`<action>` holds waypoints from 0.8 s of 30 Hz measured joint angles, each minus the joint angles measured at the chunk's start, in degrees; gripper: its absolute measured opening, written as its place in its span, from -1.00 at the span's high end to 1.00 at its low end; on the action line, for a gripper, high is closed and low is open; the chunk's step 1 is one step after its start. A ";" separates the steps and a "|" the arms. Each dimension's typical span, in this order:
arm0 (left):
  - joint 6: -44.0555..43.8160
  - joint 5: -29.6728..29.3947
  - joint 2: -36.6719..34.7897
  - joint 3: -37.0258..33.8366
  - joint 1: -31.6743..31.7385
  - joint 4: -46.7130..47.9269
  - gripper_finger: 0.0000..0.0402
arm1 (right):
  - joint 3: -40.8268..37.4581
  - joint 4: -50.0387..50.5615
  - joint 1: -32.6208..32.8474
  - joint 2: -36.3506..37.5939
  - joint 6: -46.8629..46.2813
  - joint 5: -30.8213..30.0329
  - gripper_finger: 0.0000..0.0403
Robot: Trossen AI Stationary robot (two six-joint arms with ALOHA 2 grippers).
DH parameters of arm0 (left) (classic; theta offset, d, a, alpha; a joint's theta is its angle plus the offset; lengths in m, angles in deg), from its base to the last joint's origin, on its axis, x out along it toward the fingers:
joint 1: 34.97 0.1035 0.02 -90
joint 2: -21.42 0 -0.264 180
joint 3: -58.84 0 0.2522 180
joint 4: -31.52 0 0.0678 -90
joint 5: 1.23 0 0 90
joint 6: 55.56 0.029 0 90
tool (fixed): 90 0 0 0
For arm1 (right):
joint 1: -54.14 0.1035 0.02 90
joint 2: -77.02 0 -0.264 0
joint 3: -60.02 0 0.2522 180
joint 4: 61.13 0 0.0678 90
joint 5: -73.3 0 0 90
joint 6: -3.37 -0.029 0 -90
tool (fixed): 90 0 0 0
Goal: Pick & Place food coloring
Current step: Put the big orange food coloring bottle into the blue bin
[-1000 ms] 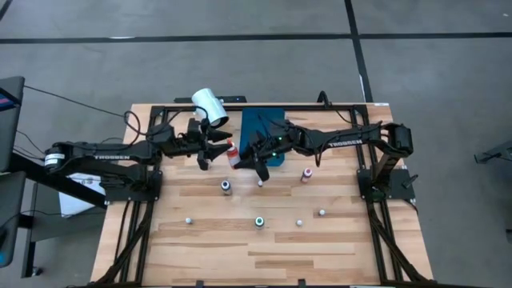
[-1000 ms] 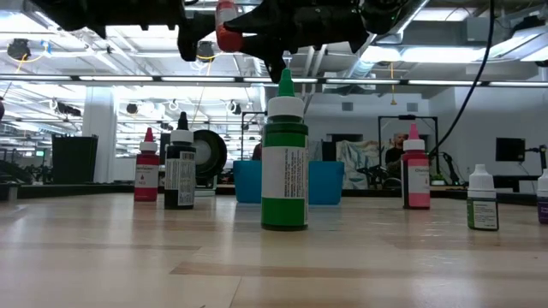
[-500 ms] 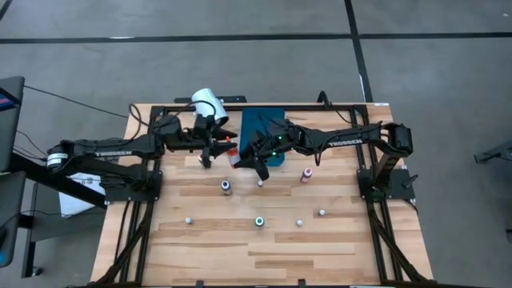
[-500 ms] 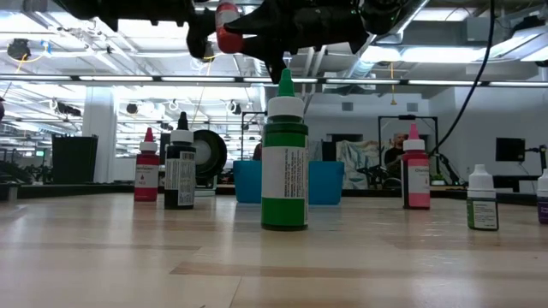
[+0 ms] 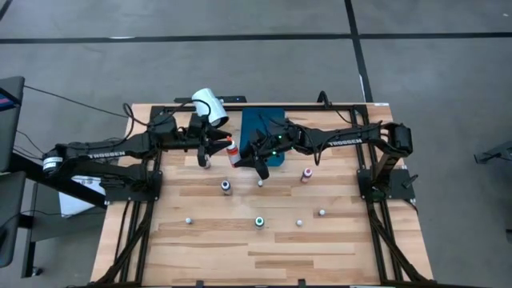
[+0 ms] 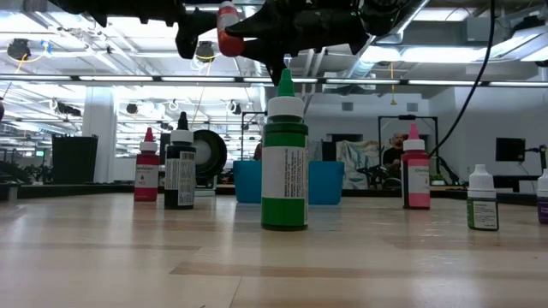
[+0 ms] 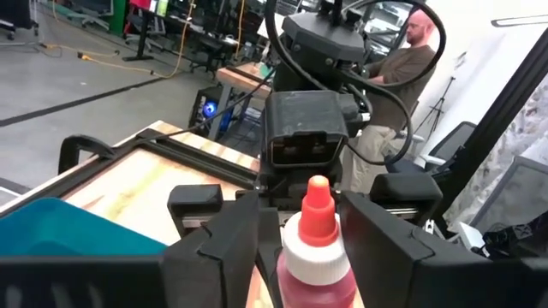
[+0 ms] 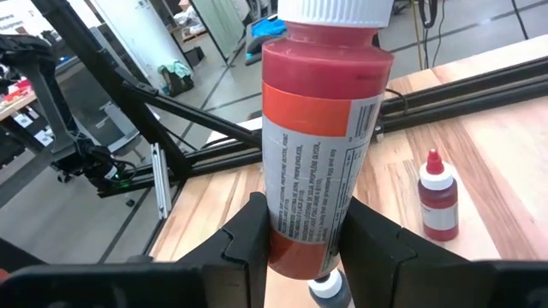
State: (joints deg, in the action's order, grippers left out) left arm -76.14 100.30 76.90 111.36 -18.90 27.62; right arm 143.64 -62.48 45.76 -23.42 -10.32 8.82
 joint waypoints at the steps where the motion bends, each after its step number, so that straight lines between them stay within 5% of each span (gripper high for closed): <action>1: 0.02 -0.01 -0.02 0.03 0.07 -0.04 0.27 | 0.00 -0.11 0.00 0.00 -0.15 -0.02 0.46; 14: 1.78 1.35 -0.09 0.04 0.11 -0.08 0.87 | 0.00 -0.13 0.11 0.00 -0.40 -0.20 0.46; 24: 2.10 1.31 -0.06 0.04 0.15 -0.03 0.87 | 0.00 -0.22 0.09 0.00 -0.38 -0.17 0.40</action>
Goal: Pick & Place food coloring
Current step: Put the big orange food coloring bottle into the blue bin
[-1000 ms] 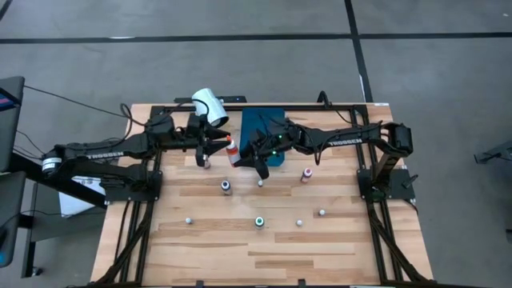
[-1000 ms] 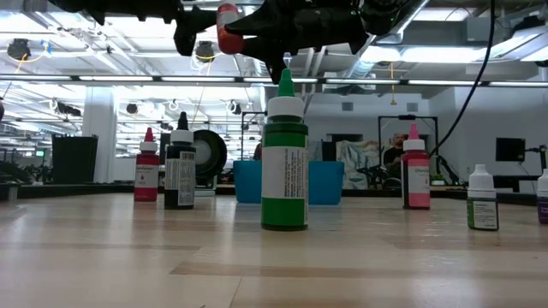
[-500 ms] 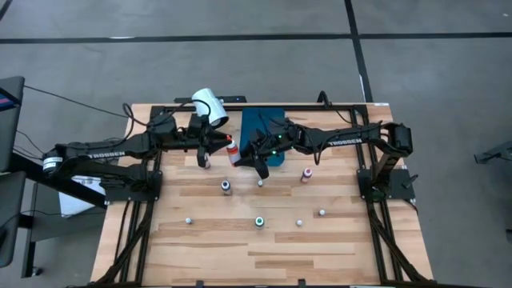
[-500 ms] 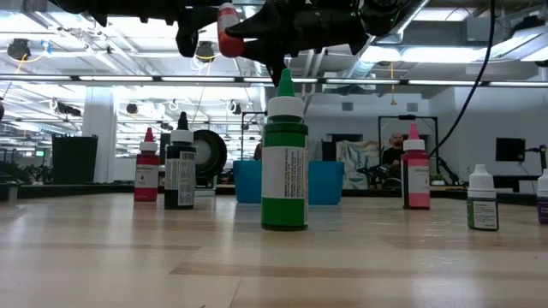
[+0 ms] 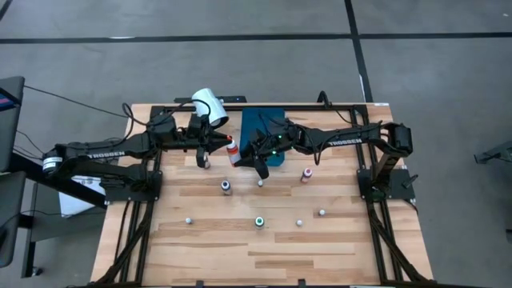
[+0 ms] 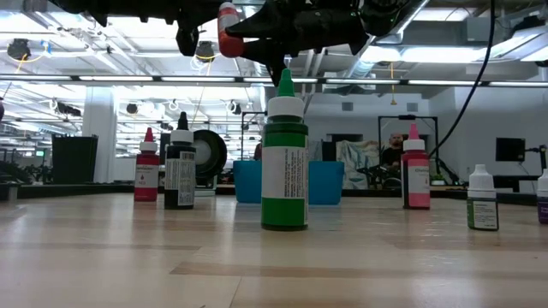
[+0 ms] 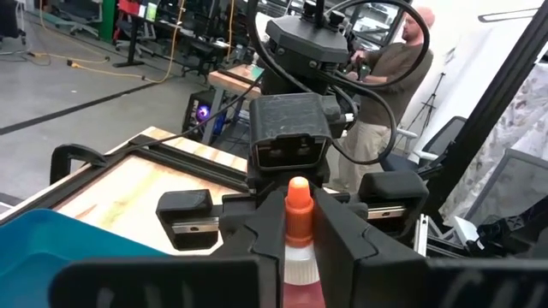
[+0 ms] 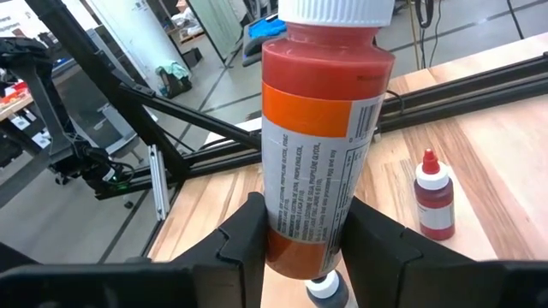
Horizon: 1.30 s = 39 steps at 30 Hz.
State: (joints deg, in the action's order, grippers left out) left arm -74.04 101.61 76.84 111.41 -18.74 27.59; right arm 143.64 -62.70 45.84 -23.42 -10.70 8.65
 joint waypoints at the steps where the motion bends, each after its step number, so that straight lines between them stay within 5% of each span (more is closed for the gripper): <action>1: 0.00 0.00 0.02 0.00 0.00 -0.01 0.87 | 0.00 0.00 0.00 0.00 0.00 0.01 0.40; 8: 1.55 -0.21 0.08 -0.02 0.00 -1.18 0.87 | 0.00 -0.03 -0.86 0.02 0.10 0.50 0.32; 20: 4.54 -1.33 0.15 -0.12 -0.02 -0.90 0.87 | 0.13 0.70 -3.67 0.10 -0.81 6.36 -0.14; 39: 11.75 -5.73 1.17 -0.13 0.00 -3.42 0.87 | 0.09 7.64 -13.99 0.13 -1.01 18.74 -0.11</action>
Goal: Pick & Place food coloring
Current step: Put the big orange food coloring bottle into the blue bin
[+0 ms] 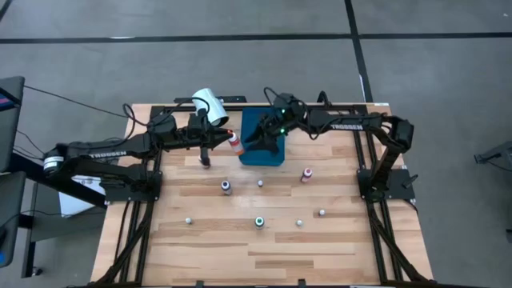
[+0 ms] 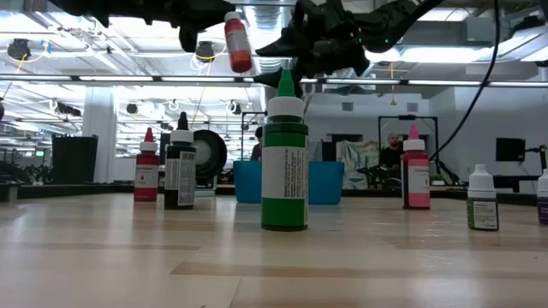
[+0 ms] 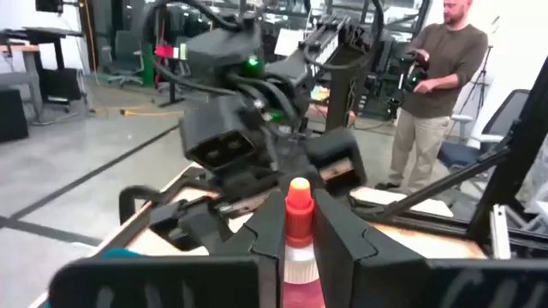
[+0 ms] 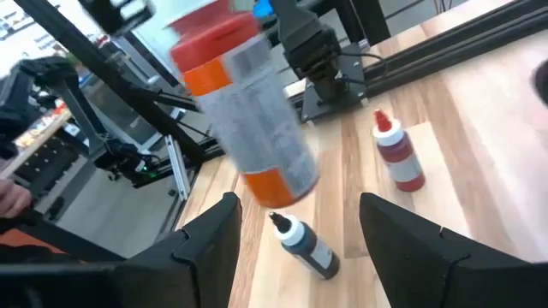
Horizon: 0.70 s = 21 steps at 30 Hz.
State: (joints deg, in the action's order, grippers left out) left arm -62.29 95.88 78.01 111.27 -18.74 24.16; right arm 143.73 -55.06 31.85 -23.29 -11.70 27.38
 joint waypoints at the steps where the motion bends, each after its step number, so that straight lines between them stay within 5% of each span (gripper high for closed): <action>1: 0.53 -0.16 0.39 0.00 0.00 0.00 0.87 | 0.00 0.05 -0.83 0.00 -0.02 0.80 -0.11; 13: 4.98 -0.52 11.60 0.09 1.01 -8.02 0.86 | -0.06 4.22 -12.31 4.07 0.13 6.62 -0.05; 21: 6.55 -0.06 23.91 8.44 2.97 -7.81 0.86 | -0.04 5.19 -19.46 10.41 2.73 7.02 -0.07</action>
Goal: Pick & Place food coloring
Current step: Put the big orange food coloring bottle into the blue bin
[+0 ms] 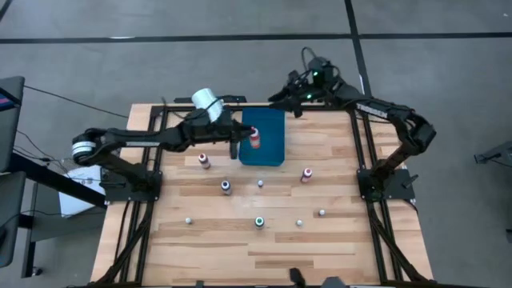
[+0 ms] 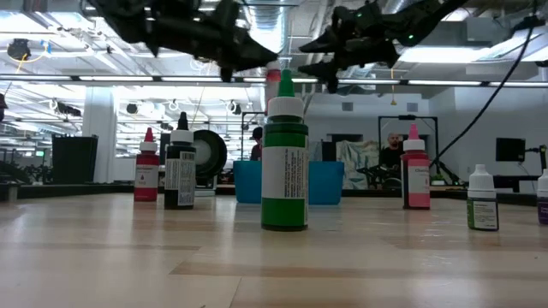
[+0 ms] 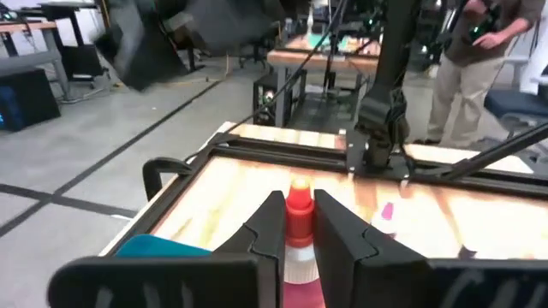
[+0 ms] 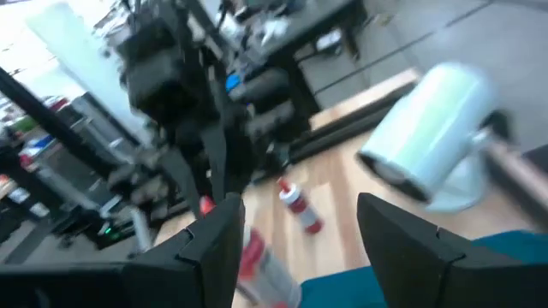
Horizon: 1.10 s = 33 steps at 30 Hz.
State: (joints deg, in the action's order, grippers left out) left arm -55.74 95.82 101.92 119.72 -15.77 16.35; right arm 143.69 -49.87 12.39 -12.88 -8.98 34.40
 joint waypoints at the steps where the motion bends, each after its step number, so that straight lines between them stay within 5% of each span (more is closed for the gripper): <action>1: 0.40 -0.01 1.74 1.37 0.00 0.12 0.86 | -0.01 0.88 -0.78 0.78 0.72 0.01 -0.06; 16: 0.97 -2.63 19.55 16.20 1.08 1.04 0.85 | -0.02 7.02 -6.59 6.00 8.45 -0.03 -0.05; 33: -0.09 -8.66 20.96 16.39 9.31 6.26 0.86 | -0.02 7.70 -7.06 5.96 11.37 -0.16 -0.06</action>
State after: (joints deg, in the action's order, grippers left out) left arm -55.83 87.16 122.89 136.10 -6.46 22.61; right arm 143.67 -42.17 5.34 -6.92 2.40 34.24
